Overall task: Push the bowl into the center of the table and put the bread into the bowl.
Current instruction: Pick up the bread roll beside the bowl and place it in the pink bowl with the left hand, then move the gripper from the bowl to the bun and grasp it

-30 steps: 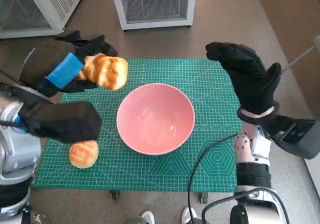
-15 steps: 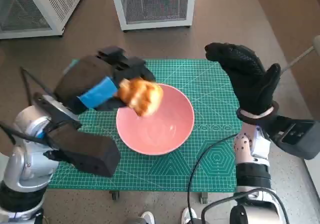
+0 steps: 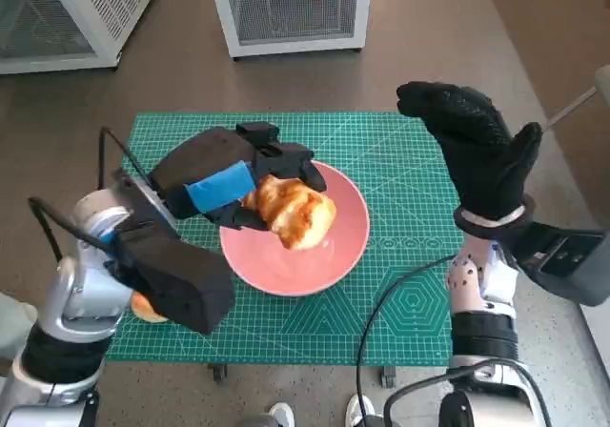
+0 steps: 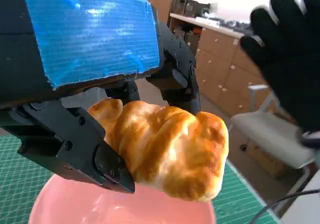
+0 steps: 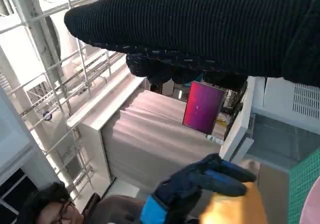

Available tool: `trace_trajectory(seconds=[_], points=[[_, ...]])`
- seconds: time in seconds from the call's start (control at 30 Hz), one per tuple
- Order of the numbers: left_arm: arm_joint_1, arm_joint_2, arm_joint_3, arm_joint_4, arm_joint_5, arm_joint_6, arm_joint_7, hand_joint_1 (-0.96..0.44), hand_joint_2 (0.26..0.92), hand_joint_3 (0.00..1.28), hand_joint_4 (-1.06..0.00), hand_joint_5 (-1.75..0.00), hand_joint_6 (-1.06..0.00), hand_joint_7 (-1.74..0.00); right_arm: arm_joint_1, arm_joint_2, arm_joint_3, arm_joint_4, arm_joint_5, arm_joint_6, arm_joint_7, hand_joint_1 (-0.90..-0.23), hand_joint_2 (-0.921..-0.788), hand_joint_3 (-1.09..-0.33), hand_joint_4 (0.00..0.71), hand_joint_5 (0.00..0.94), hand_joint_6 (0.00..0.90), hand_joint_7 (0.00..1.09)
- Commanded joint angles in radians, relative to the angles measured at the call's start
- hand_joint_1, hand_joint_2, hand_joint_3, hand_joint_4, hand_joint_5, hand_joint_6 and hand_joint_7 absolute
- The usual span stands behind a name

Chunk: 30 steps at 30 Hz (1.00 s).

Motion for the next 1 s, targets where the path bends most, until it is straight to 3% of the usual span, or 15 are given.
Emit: trace_trajectory(seconds=[0.03,0.17,0.2,0.27,0.3,0.37,0.47,0.57,0.77,1.0], points=[[-0.019,-0.004,-0.001,0.005,0.013,-0.014,0.01,0.0,0.902,0.03,-0.74,-1.2,-0.75,-0.94,0.026,-0.009,-0.001,-0.001,-0.001,0.008,0.005,-0.564,-0.921,-0.594,0.251,0.0,0.359,0.0],[-0.012,-0.005,-0.013,0.004,0.04,-0.001,0.005,0.0,0.903,0.03,-0.74,-1.2,-0.75,-0.94,0.027,-0.008,-0.002,0.0,-0.002,0.006,0.004,-0.564,-0.921,-0.594,0.251,0.0,0.359,0.0],[-0.008,-0.004,-0.023,0.002,0.058,0.011,0.003,0.01,0.886,0.03,-0.67,-0.93,-0.67,-0.78,0.028,-0.008,-0.002,0.002,-0.002,0.004,0.003,-0.564,-0.921,-0.594,0.248,0.0,0.359,0.0],[0.003,0.003,-0.036,-0.008,0.094,0.028,-0.003,0.02,0.851,0.01,-0.61,-0.44,-0.61,-0.44,0.027,-0.007,-0.003,0.005,-0.002,0.002,0.002,-0.564,-0.921,-0.594,0.245,0.0,0.359,0.0],[0.008,0.01,-0.038,-0.017,0.11,0.033,-0.007,0.02,0.842,0.01,-0.59,-0.35,-0.6,-0.37,0.027,-0.007,-0.004,0.006,-0.002,0.002,0.001,-0.564,-0.921,-0.594,0.245,0.0,0.359,0.0],[0.015,0.02,-0.042,-0.033,0.138,0.046,-0.017,0.0,0.792,0.01,-0.43,-0.14,-0.51,-0.17,0.026,-0.005,-0.004,0.008,-0.003,0.001,0.001,-0.564,-0.921,-0.594,0.244,0.0,0.358,0.0],[0.019,0.028,-0.044,-0.05,0.162,0.068,-0.036,-0.07,0.756,0.01,-0.27,-0.05,-0.41,-0.06,0.027,-0.003,-0.003,0.009,-0.003,-0.001,0.0,-0.565,-0.921,-0.593,0.243,0.0,0.358,0.0],[0.025,0.03,-0.04,-0.067,0.169,0.083,-0.053,-0.14,0.744,0.0,-0.2,-0.02,-0.35,-0.02,0.028,0.0,-0.002,0.01,-0.004,-0.002,-0.001,-0.564,-0.921,-0.593,0.243,0.0,0.358,0.0],[0.058,0.047,-0.024,-0.104,0.166,0.079,-0.062,-0.27,0.741,0.0,-0.15,0.0,-0.3,0.0,0.029,0.004,0.001,0.01,-0.004,0.003,-0.003,-0.56,-0.921,-0.592,0.244,0.001,0.358,0.0],[0.107,0.072,0.023,-0.174,0.15,0.101,-0.078,-0.33,0.74,0.0,-0.14,0.0,-0.29,0.0,0.034,0.006,0.005,0.002,-0.004,0.007,-0.005,-0.553,-0.921,-0.592,0.247,0.002,0.358,0.0]])
